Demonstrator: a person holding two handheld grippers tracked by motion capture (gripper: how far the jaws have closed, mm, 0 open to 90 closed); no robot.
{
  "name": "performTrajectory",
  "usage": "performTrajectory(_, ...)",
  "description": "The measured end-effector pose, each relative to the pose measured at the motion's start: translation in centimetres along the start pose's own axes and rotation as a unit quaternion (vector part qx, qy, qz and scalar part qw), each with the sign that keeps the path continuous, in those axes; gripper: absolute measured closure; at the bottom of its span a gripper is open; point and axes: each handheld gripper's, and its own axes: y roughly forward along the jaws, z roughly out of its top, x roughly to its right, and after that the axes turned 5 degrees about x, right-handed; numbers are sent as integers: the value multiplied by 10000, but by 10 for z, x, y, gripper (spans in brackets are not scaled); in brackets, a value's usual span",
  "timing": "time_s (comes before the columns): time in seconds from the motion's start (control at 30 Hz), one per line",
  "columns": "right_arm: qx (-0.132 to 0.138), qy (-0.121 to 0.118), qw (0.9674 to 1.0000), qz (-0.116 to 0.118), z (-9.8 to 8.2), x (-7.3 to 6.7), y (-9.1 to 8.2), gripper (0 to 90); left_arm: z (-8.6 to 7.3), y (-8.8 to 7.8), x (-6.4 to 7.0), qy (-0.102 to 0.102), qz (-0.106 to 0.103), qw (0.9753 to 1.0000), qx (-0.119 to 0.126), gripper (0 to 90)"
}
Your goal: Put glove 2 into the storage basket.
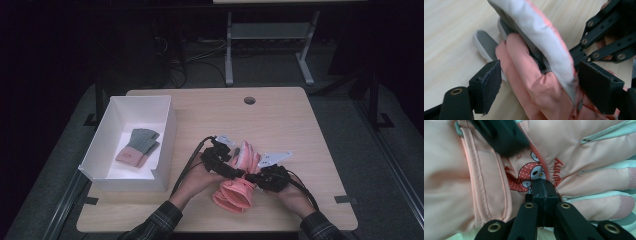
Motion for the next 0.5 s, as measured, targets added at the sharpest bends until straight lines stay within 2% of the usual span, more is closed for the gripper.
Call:
performTrajectory(0.13,4,-9,10000,18,-1,1,0,900,-6,6,-6,-105,-113,9998,-156,181)
performTrajectory(0.27,-20,-72,10000,-19,-1,1,-2,900,-11,11,-11,-362,-241,9987,-249,175)
performTrajectory(0.5,-24,-68,9999,-152,-5,3,-18,900,-15,15,-16,-451,-361,9979,-278,170)
